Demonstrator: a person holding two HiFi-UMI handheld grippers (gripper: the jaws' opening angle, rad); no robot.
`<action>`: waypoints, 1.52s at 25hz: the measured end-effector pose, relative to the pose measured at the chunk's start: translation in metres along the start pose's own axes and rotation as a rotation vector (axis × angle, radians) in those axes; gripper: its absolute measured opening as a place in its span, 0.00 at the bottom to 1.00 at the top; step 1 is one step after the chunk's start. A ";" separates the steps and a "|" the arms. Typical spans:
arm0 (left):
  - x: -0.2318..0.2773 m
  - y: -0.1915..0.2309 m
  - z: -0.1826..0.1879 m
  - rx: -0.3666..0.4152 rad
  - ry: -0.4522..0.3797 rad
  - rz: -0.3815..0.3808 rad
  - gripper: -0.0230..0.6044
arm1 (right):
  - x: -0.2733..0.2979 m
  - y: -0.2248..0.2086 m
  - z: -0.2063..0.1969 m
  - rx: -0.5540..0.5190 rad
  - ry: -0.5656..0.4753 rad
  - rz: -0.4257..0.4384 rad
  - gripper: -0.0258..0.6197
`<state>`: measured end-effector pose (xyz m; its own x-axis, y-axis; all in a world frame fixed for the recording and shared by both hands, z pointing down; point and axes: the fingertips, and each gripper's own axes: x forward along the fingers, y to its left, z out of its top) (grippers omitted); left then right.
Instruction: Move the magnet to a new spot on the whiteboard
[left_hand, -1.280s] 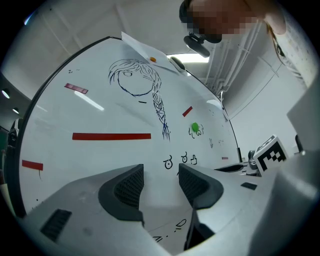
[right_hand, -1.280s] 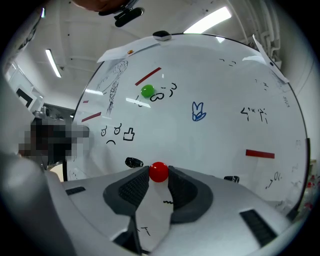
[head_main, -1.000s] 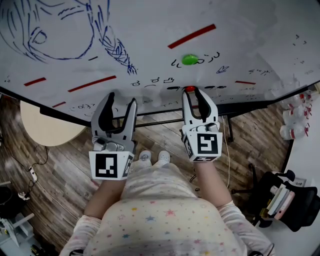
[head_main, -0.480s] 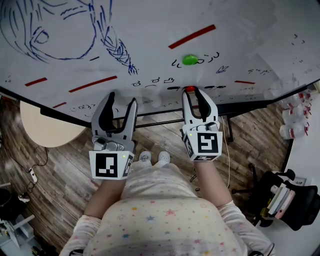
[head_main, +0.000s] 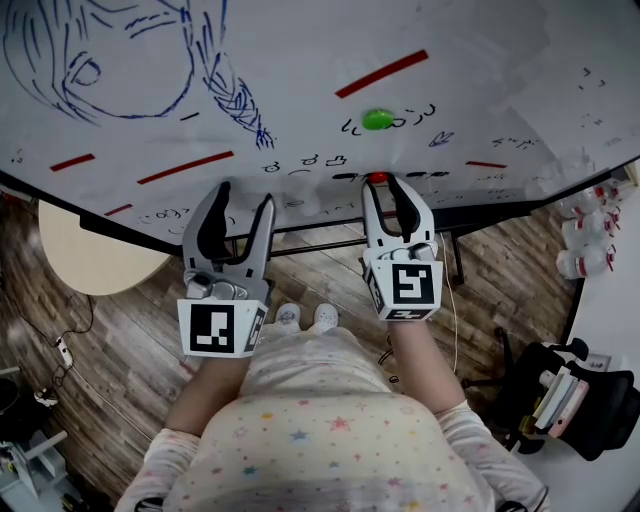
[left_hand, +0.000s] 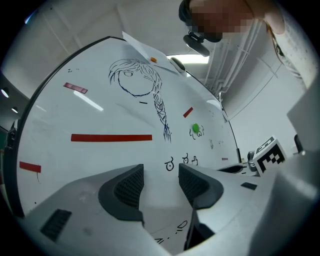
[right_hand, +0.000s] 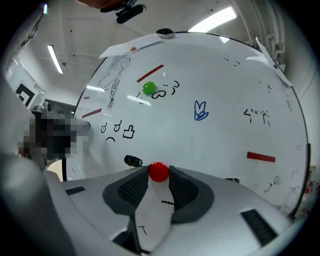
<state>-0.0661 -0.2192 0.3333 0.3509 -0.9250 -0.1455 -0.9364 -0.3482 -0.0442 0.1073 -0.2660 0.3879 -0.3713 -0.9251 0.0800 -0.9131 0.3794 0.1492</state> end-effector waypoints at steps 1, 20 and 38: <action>0.000 0.000 0.000 0.002 0.001 -0.001 0.35 | 0.000 0.000 0.000 0.000 -0.001 -0.001 0.24; -0.002 -0.005 0.003 0.002 -0.008 -0.016 0.34 | -0.011 -0.004 0.011 0.021 -0.031 -0.008 0.23; -0.006 -0.018 0.006 -0.067 -0.032 -0.081 0.10 | -0.037 -0.005 0.040 0.041 -0.099 -0.032 0.04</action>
<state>-0.0515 -0.2060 0.3291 0.4238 -0.8885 -0.1760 -0.9019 -0.4319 0.0089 0.1194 -0.2342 0.3443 -0.3547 -0.9347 -0.0227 -0.9302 0.3504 0.1092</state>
